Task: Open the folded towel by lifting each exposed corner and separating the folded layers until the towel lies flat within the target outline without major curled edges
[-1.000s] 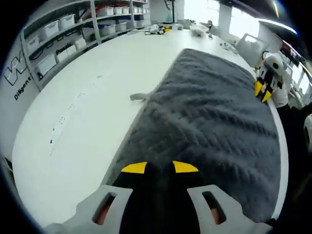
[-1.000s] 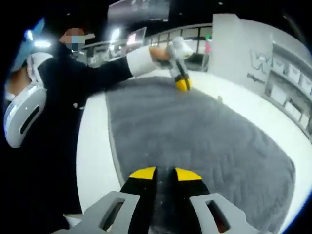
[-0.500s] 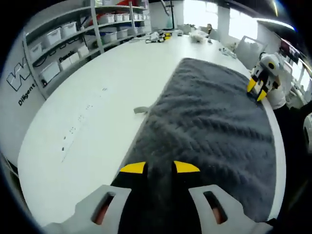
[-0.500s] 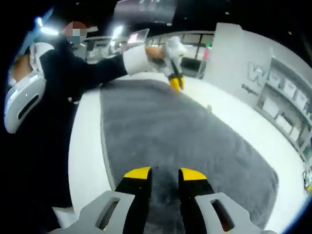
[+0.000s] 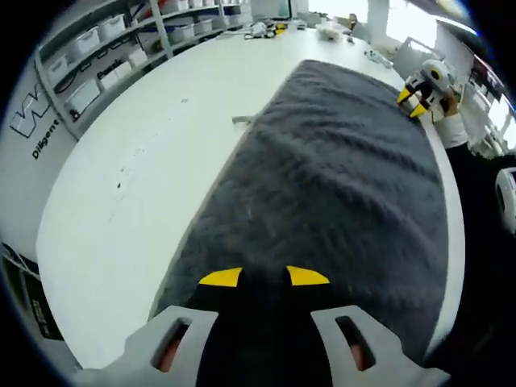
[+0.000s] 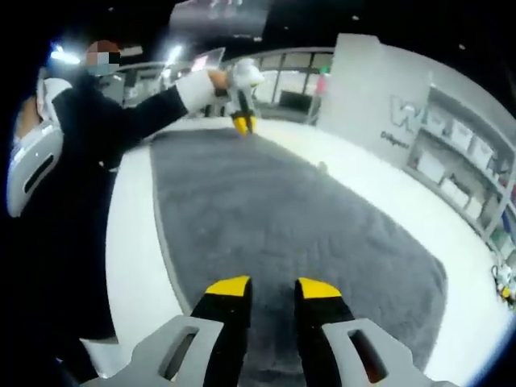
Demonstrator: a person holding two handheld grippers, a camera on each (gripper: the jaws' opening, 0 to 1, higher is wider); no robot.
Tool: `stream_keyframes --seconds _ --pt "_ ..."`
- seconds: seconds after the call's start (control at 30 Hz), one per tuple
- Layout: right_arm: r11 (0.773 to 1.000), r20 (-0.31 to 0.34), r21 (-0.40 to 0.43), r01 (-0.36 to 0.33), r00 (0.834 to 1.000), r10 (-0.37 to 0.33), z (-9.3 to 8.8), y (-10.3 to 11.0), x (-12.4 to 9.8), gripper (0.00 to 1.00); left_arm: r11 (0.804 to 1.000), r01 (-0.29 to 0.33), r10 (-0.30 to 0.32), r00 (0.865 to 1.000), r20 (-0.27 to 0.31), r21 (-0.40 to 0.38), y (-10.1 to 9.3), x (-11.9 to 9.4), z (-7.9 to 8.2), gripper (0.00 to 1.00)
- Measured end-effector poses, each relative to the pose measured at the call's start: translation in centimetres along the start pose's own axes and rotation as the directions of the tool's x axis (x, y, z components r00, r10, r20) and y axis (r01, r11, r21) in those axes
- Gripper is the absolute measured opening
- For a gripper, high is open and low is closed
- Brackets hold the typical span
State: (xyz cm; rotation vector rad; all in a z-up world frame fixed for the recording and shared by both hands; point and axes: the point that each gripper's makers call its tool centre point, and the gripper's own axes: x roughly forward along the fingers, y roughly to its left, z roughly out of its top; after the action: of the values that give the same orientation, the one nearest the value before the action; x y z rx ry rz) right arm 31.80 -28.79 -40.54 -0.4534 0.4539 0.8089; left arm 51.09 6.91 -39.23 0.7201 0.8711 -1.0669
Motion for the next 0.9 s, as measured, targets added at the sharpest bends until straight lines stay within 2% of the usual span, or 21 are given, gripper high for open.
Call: stream_keyframes --seconds 0.13,0.2,0.3,0.37,0.43,0.47,0.57,0.6,0.63,0.67,0.7,0.77,0.83,0.9 --pt "1.0 -0.023 0.026 0.009 1.0 -0.008 -0.5 -0.3 0.1 0.17 1.0 -0.001 0.001 0.999 -0.046 -0.001 0.5 -0.2 -2.1 0.18" --pt "1.0 -0.033 0.026 0.003 0.999 -0.002 -0.6 -0.1 0.3 0.17 0.999 0.026 -0.029 0.995 -0.093 -0.034 0.2 0.1 -3.5 0.17" --pt "1.0 -0.048 0.01 -0.007 0.999 0.008 -0.9 0.1 0.5 0.17 0.998 0.07 -0.071 0.987 -0.144 -0.012 -0.9 0.6 -5.0 0.17" --pt "1.0 -0.05 0.026 -0.006 0.999 0.007 -0.9 0.1 0.4 0.17 0.998 0.069 -0.069 0.99 -0.119 -0.002 -0.7 0.5 -4.8 0.17" --pt "0.999 -0.046 0.042 -0.006 0.999 0.008 -1.0 0.2 0.4 0.16 0.996 0.046 -0.055 0.99 -0.132 -0.07 0.0 0.4 -5.3 0.17" --pt "0.999 -0.041 0.048 -0.009 0.999 0.011 -1.1 0.2 0.3 0.15 0.996 0.057 -0.065 0.991 -0.114 -0.075 0.0 0.3 -5.1 0.17" --pt "0.997 -0.039 0.078 -0.019 0.999 0.022 -1.3 0.5 0.2 0.11 0.997 0.06 -0.064 0.993 -0.1 -0.038 -0.1 0.2 -5.2 0.15" --pt "0.995 -0.042 0.096 -0.027 0.999 0.031 -1.3 0.8 0.1 0.09 0.999 0.045 -0.045 0.993 -0.11 -0.004 0.3 0.0 -5.4 0.13" --pt "0.994 -0.042 0.107 -0.032 0.998 0.037 -1.4 0.9 0.0 0.08 1.0 0.031 -0.031 0.994 -0.108 -0.002 0.6 -0.1 -5.6 0.12" --pt "0.994 -0.041 0.105 -0.031 0.999 0.035 -1.4 1.0 -0.1 0.08 0.999 0.011 -0.014 0.994 -0.11 -0.032 1.2 -0.4 -5.9 0.1" --pt "0.994 -0.041 0.101 -0.029 0.999 0.034 -1.4 0.9 -0.2 0.08 0.998 -0.013 0.004 0.99 -0.139 -0.06 1.7 -0.7 -6.6 0.1" --pt "0.996 -0.045 0.088 -0.022 0.999 0.026 -1.4 0.8 -0.2 0.1 0.999 -0.035 0.033 0.994 -0.102 -0.016 2.4 -1.3 -6.5 0.1" --pt "0.997 -0.044 0.071 -0.018 0.999 0.021 -1.3 0.7 -0.3 0.11 0.998 -0.031 0.03 0.999 -0.023 -0.052 2.6 -2.3 -5.8 0.11" --pt "0.997 -0.042 0.069 -0.018 0.999 0.021 -1.2 0.7 -0.3 0.11 0.995 -0.081 0.083 0.996 0.041 -0.055 3.7 -3.3 -5.2 0.14"
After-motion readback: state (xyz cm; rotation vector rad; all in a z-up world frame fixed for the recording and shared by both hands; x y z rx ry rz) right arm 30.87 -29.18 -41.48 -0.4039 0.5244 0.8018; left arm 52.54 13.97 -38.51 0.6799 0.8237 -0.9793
